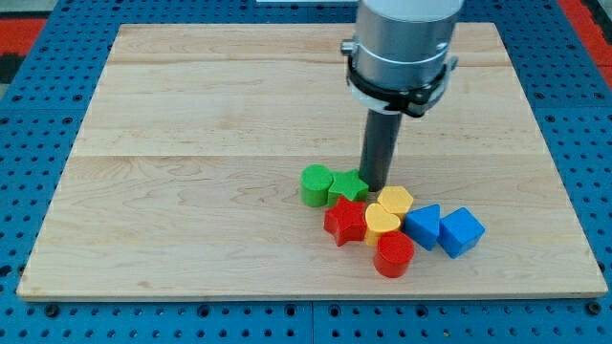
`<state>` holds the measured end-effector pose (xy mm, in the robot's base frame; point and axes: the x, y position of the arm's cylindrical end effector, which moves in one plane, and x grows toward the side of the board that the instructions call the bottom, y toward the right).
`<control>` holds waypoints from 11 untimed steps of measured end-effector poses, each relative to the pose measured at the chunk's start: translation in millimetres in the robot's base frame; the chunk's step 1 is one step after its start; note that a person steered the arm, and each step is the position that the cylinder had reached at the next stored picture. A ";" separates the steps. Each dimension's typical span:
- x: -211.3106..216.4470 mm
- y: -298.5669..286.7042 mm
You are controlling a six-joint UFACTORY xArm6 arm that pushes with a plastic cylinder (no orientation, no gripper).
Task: Separate the yellow hexagon from the yellow heart
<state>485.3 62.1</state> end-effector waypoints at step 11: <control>97.0 38.5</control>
<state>582.3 100.6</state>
